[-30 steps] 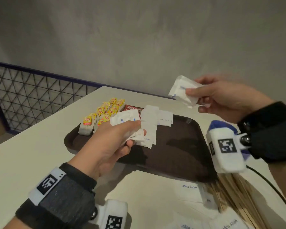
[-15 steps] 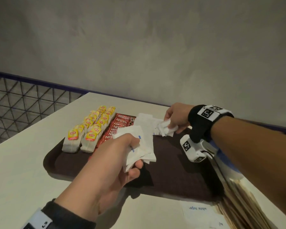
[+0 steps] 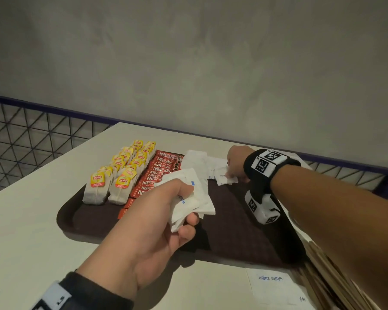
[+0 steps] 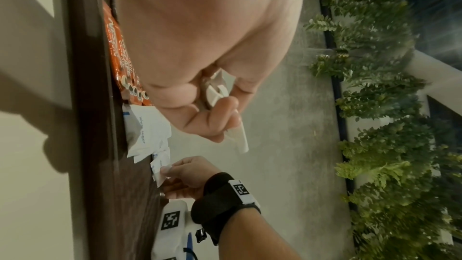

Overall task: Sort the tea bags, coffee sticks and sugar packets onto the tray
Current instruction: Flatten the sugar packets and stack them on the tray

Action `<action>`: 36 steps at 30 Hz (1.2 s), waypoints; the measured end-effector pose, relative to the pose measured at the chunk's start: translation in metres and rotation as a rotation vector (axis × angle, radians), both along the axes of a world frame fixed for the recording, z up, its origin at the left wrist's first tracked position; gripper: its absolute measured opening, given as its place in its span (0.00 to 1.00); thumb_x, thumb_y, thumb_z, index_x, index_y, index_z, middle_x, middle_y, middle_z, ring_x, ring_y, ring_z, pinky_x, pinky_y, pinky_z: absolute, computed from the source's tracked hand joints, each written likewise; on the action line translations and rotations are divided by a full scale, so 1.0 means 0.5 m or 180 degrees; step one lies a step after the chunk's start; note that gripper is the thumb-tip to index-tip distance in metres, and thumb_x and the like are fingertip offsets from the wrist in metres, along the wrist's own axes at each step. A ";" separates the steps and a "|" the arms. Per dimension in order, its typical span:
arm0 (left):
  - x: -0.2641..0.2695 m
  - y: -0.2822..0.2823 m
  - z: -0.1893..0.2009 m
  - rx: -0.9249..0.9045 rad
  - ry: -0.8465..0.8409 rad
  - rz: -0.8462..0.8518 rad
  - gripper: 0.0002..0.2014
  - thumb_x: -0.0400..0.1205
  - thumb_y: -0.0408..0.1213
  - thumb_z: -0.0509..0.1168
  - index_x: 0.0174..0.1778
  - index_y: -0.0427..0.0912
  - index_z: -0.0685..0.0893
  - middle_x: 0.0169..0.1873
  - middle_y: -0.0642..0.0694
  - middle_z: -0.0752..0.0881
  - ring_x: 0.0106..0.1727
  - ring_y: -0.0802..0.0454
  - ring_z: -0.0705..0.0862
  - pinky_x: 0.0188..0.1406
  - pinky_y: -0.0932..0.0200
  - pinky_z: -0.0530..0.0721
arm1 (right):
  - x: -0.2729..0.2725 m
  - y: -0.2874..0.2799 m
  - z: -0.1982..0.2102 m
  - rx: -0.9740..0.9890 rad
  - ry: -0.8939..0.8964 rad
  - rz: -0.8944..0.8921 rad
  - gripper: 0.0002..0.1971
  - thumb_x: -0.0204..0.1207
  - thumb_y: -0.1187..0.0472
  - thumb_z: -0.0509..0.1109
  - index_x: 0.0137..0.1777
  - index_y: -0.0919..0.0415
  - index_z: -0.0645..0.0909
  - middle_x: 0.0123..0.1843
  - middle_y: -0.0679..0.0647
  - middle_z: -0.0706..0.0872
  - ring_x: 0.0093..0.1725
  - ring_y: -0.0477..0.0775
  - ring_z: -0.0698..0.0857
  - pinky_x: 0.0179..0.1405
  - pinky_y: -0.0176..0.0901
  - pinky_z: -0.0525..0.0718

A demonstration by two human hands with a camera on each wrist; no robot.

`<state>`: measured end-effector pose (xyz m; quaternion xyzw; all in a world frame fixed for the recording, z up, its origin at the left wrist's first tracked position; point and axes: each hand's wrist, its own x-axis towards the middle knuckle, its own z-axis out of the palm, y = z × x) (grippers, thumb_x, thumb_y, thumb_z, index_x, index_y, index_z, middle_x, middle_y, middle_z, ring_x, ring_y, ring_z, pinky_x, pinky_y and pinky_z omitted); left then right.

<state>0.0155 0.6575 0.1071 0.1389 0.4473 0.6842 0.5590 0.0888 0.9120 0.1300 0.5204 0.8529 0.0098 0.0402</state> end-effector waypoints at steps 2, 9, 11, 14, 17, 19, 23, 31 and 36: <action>-0.002 -0.001 0.004 0.0042 -0.0098 0.0007 0.13 0.82 0.30 0.66 0.61 0.38 0.88 0.38 0.38 0.87 0.23 0.53 0.75 0.13 0.66 0.68 | 0.001 0.001 -0.002 0.0028 -0.0046 -0.0040 0.15 0.75 0.58 0.80 0.36 0.61 0.77 0.29 0.55 0.82 0.28 0.53 0.81 0.29 0.41 0.81; -0.002 -0.002 0.005 0.0067 -0.0127 0.0061 0.14 0.82 0.30 0.66 0.62 0.39 0.88 0.42 0.37 0.88 0.23 0.53 0.75 0.13 0.66 0.68 | 0.002 -0.011 -0.001 -0.0230 0.0110 -0.0067 0.19 0.76 0.58 0.80 0.29 0.62 0.76 0.19 0.50 0.79 0.22 0.48 0.79 0.21 0.39 0.74; 0.001 -0.002 0.005 0.0066 -0.0120 0.0053 0.14 0.82 0.30 0.66 0.62 0.39 0.88 0.42 0.37 0.88 0.23 0.53 0.75 0.13 0.66 0.68 | -0.004 -0.006 -0.003 -0.0283 0.0274 -0.0096 0.17 0.75 0.57 0.81 0.32 0.62 0.79 0.19 0.51 0.83 0.24 0.51 0.84 0.26 0.42 0.83; 0.001 -0.001 0.004 0.0074 -0.0099 0.0034 0.13 0.82 0.30 0.65 0.62 0.39 0.88 0.42 0.37 0.89 0.23 0.53 0.75 0.13 0.66 0.69 | -0.009 -0.002 -0.006 -0.0312 0.0335 -0.0121 0.15 0.74 0.55 0.83 0.36 0.62 0.81 0.24 0.53 0.87 0.28 0.54 0.88 0.44 0.48 0.92; 0.000 -0.002 0.004 0.0078 -0.0061 0.0051 0.13 0.82 0.30 0.65 0.61 0.39 0.88 0.43 0.37 0.88 0.24 0.53 0.75 0.13 0.66 0.69 | -0.011 -0.003 -0.005 -0.0277 0.0344 -0.0135 0.14 0.74 0.58 0.83 0.37 0.62 0.80 0.31 0.56 0.90 0.35 0.57 0.91 0.49 0.52 0.93; 0.001 -0.002 0.005 0.0074 -0.0038 0.0052 0.13 0.82 0.30 0.65 0.61 0.39 0.88 0.44 0.37 0.89 0.24 0.53 0.75 0.13 0.66 0.69 | -0.011 -0.001 -0.004 -0.0196 0.0353 -0.0210 0.14 0.73 0.61 0.83 0.34 0.62 0.80 0.26 0.55 0.88 0.28 0.54 0.89 0.35 0.47 0.92; 0.003 -0.002 0.007 0.0059 -0.0046 0.0066 0.12 0.83 0.30 0.65 0.60 0.39 0.88 0.40 0.38 0.88 0.23 0.53 0.75 0.12 0.66 0.69 | -0.005 0.002 -0.001 -0.0349 0.0436 -0.0332 0.12 0.74 0.66 0.81 0.33 0.64 0.82 0.24 0.57 0.89 0.27 0.56 0.90 0.33 0.46 0.92; 0.014 -0.001 0.005 0.0024 -0.0045 0.0013 0.14 0.82 0.30 0.66 0.64 0.38 0.87 0.38 0.38 0.88 0.23 0.53 0.76 0.12 0.65 0.70 | 0.019 -0.007 0.010 -0.1591 0.1053 -0.0689 0.08 0.84 0.72 0.67 0.43 0.73 0.81 0.33 0.64 0.87 0.20 0.54 0.86 0.19 0.37 0.84; 0.012 -0.001 0.003 0.0014 -0.0033 0.0011 0.14 0.83 0.30 0.66 0.64 0.38 0.86 0.34 0.39 0.87 0.23 0.53 0.76 0.12 0.65 0.70 | 0.011 -0.006 0.000 -0.1874 0.1323 -0.0944 0.09 0.87 0.72 0.62 0.45 0.75 0.78 0.28 0.65 0.88 0.19 0.56 0.87 0.22 0.42 0.87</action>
